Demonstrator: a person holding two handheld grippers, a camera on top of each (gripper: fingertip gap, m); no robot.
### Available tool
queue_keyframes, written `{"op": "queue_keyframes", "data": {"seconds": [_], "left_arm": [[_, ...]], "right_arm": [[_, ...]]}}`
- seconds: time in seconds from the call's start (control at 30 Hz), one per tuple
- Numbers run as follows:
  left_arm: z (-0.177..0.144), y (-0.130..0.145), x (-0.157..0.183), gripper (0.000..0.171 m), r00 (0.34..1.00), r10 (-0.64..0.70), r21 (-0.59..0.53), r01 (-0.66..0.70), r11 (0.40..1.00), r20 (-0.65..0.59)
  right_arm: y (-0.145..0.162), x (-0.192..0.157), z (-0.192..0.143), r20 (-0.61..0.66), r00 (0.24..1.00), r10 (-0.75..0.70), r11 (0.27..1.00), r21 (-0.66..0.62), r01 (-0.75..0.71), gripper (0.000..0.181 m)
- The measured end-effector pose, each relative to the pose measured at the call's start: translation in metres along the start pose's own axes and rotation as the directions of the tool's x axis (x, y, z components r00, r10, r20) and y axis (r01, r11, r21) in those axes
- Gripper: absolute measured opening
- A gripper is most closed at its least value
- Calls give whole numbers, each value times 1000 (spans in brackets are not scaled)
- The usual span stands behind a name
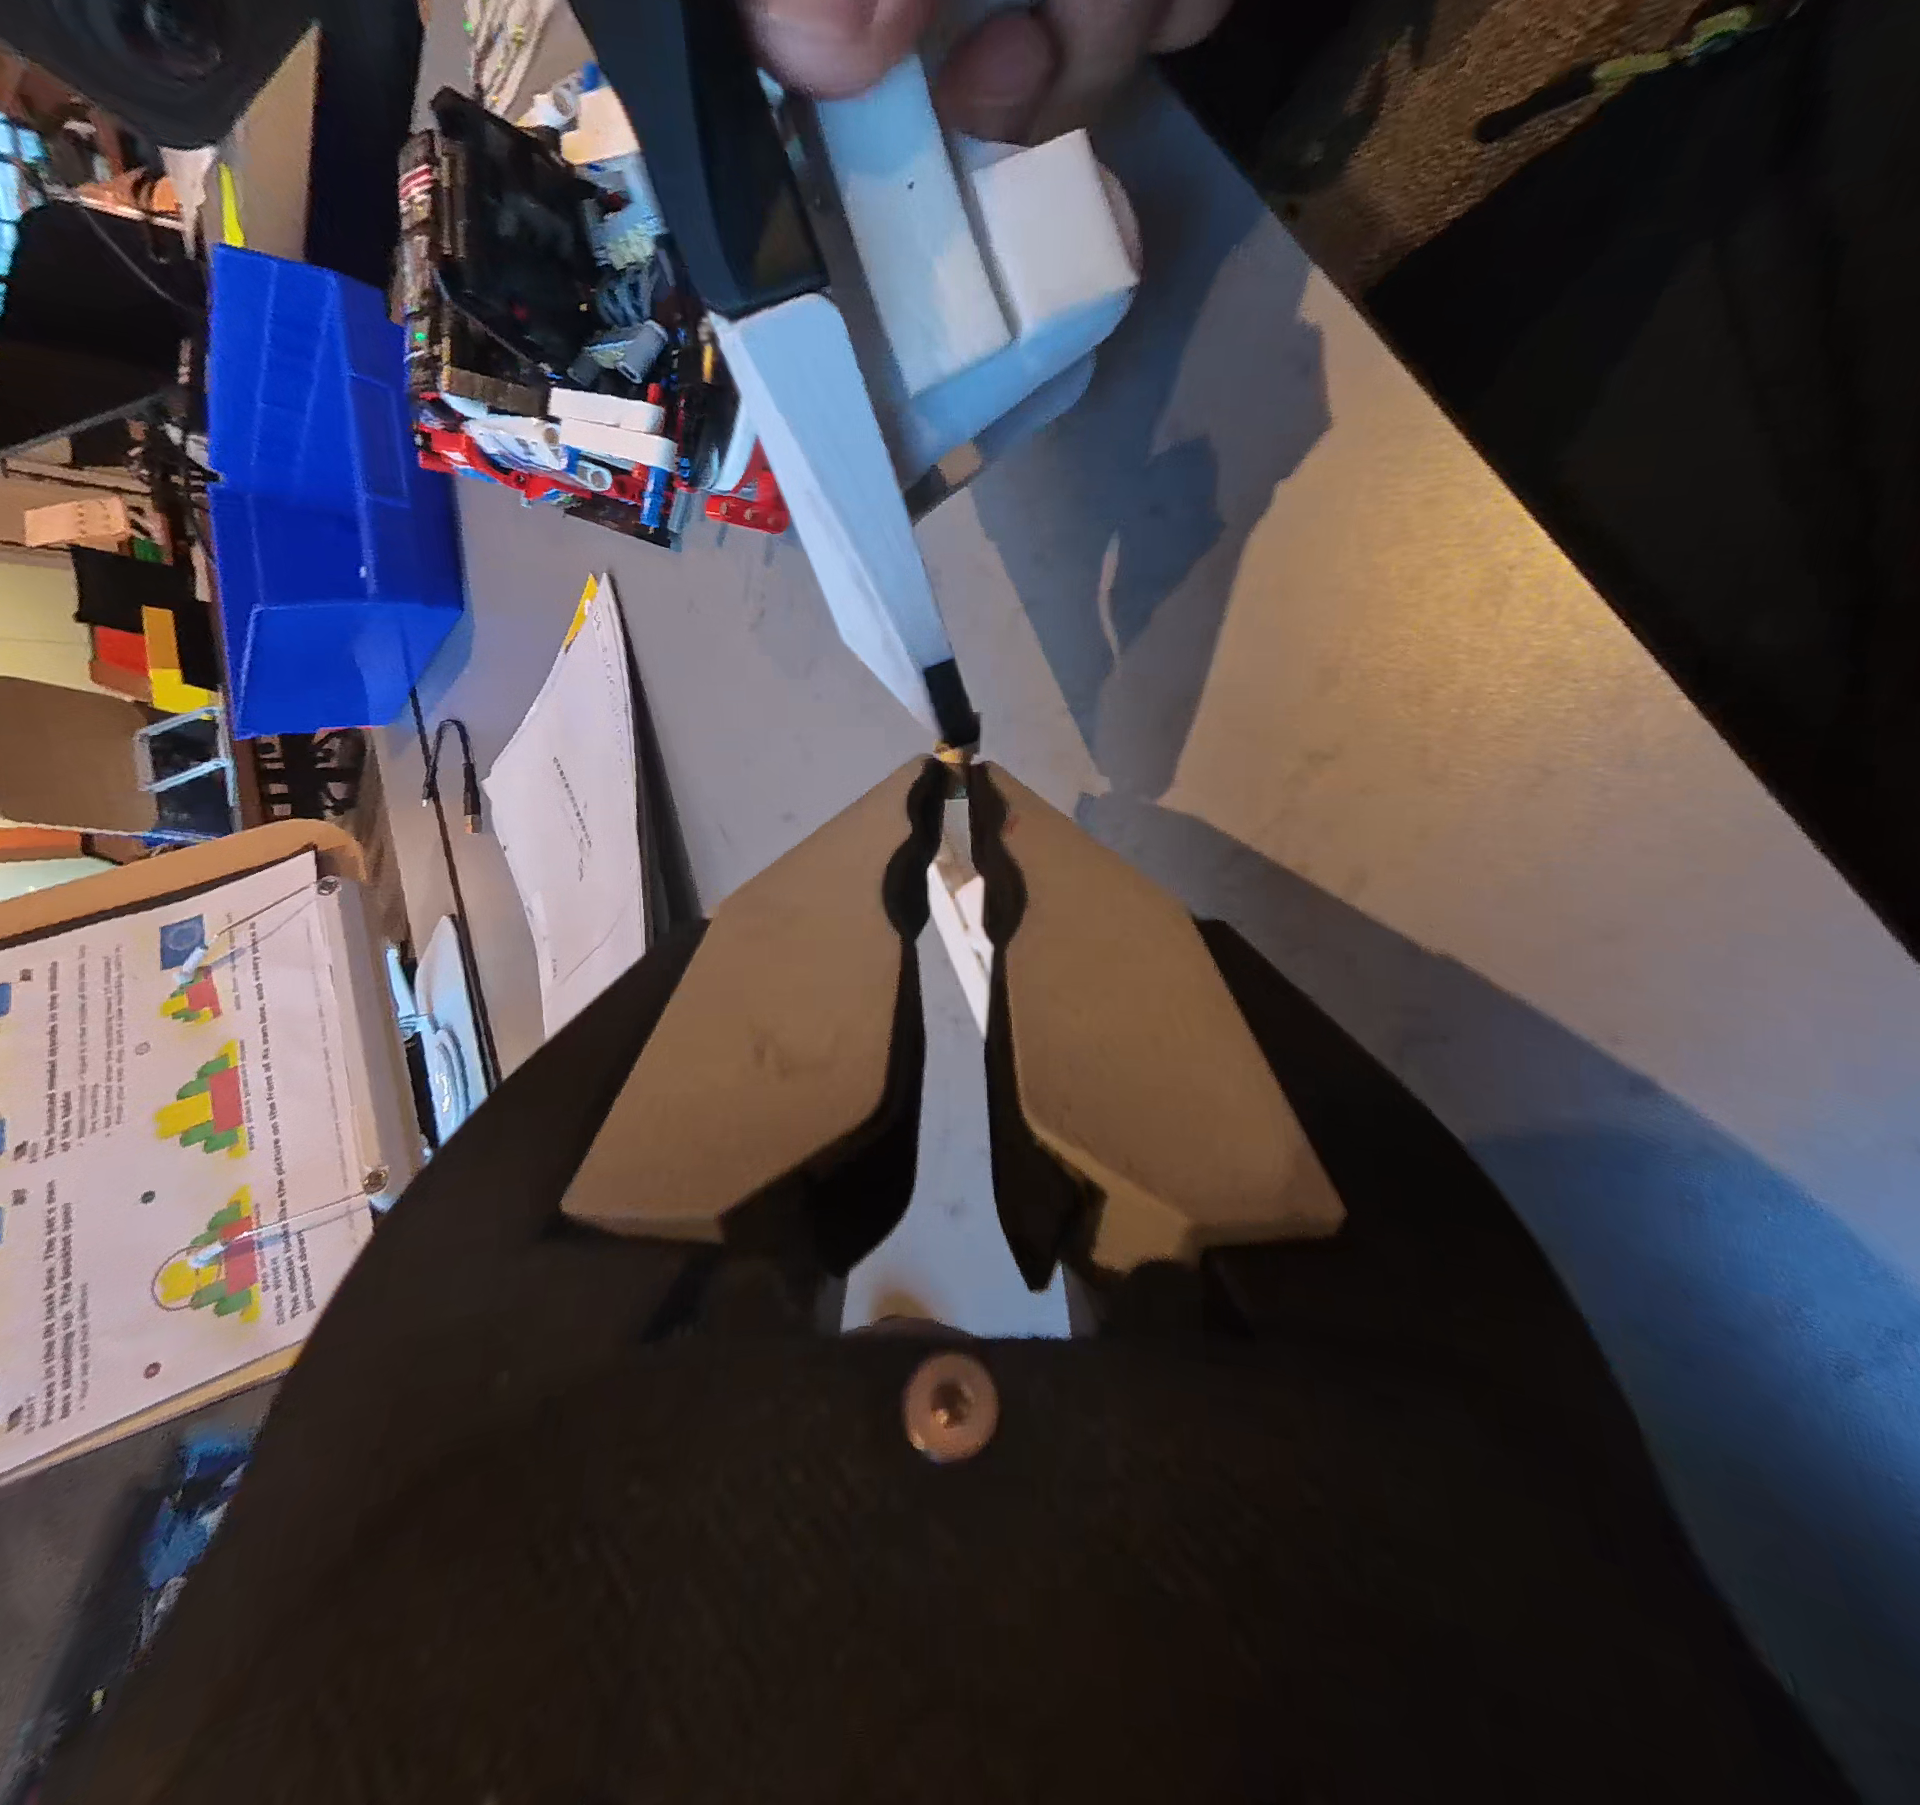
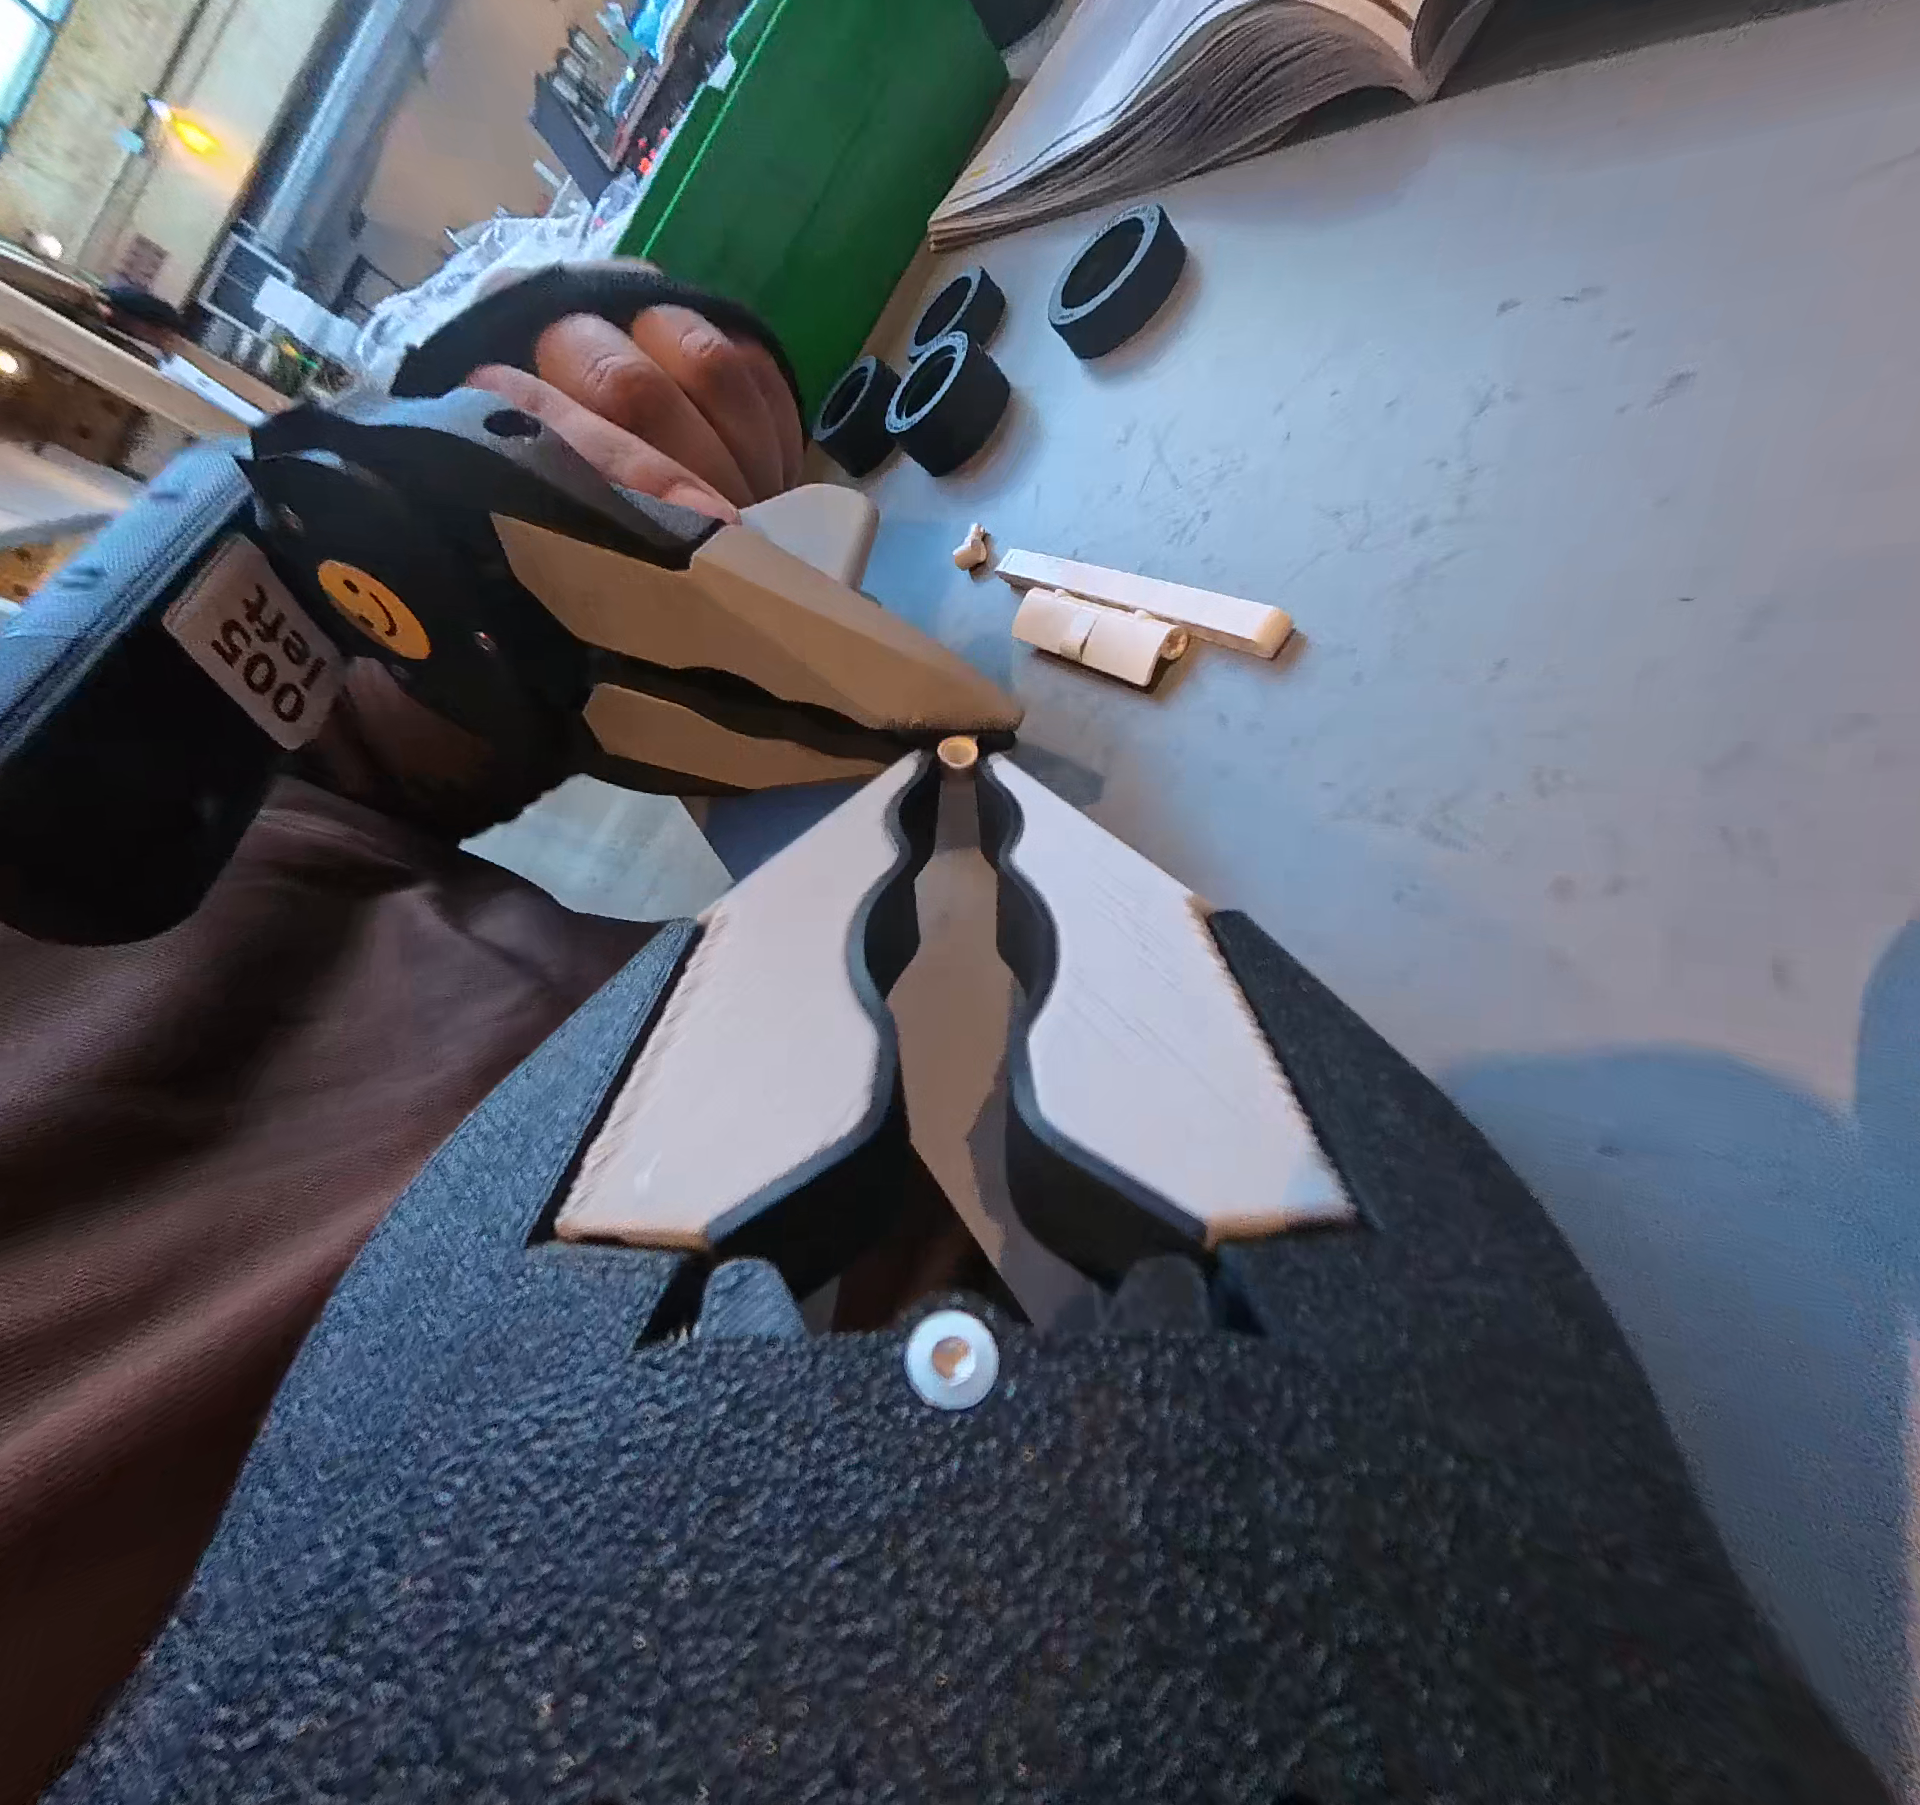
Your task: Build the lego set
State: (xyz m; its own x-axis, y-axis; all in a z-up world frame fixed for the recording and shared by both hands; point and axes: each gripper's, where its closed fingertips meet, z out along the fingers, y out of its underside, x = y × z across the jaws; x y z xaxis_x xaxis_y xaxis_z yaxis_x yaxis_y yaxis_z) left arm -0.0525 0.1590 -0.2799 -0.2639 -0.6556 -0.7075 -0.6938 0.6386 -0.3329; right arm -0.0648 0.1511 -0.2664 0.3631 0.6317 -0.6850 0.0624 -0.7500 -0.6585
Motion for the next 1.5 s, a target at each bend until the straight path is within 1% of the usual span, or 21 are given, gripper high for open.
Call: {"op": "queue_keyframes", "data": {"seconds": [0.07,0.13,0.2,0.23,0.3,0.37,0.43,0.53,0.6,0.73,0.77,0.8,0.9,0.97,1.0,1.07,1.2,1.23,1.37,1.43,1.5], "left_arm": [[1,2,5,2,999,8,-8,-9,1000,-36],[1,4,15,2,994,19,-1,-19,1000,-111],[3,8,20,2,987,28,-9,-29,1000,-160],[4,8,23,2,981,29,-8,-31,999,-189],[5,8,26,2,973,11,-5,-13,1000,-232],[6,5,26,2,966,-12,8,14,1000,-259],[6,2,27,2,959,-35,24,43,999,-283],[7,-1,25,2,957,-50,30,61,998,-285],[7,-3,26,2,953,-67,36,82,996,-295],[10,-2,25,2,940,-144,18,157,987,-310],[12,0,23,3,940,-167,8,178,984,-298],[14,1,18,8,944,-188,3,196,981,-270],[10,10,1,16,947,-275,-27,275,961,-166],[6,21,-9,30,921,-372,-74,365,928,-114],[5,28,-11,31,902,-419,-95,410,907,-108],[4,42,-13,42,864,-494,-141,480,866,-96],[5,59,1,52,796,-582,-214,548,809,-165],[5,59,4,48,778,-599,-219,561,798,-191],[5,58,7,44,730,-640,-243,594,767,-240],[5,57,10,38,704,-656,-259,604,754,-270],[4,57,11,37,700,-660,-268,603,751,-273]], "right_arm": [[6,3,1,-50,995,-90,996,-34,88,7],[11,11,-1,-155,954,-257,965,-95,244,25],[15,13,-4,-232,863,-449,892,-176,417,28],[15,14,-5,-266,803,-534,845,-214,491,28],[16,12,-5,-294,680,-672,741,-287,607,27],[17,10,-2,-301,588,-750,661,-339,669,24],[19,10,1,-300,559,-773,635,-364,682,20],[19,9,4,-298,580,-758,652,-350,672,19],[18,8,4,-299,590,-749,662,-336,670,13],[17,10,4,-312,597,-739,673,-326,664,8],[16,11,3,-323,610,-723,691,-315,651,8],[15,13,3,-335,633,-698,715,-303,630,7],[12,24,-2,-377,707,-598,801,-262,539,7],[8,31,-7,-409,744,-528,849,-231,476,7],[7,35,-10,-425,758,-495,868,-219,445,7],[4,44,-14,-452,781,-431,902,-198,384,7],[3,54,-12,-463,823,-329,944,-163,286,7],[4,54,-10,-459,830,-318,948,-161,274,7],[5,54,-5,-459,827,-324,946,-174,274,7],[6,53,-3,-455,825,-335,942,-185,280,7],[7,52,-3,-452,823,-345,938,-194,287,8]]}}
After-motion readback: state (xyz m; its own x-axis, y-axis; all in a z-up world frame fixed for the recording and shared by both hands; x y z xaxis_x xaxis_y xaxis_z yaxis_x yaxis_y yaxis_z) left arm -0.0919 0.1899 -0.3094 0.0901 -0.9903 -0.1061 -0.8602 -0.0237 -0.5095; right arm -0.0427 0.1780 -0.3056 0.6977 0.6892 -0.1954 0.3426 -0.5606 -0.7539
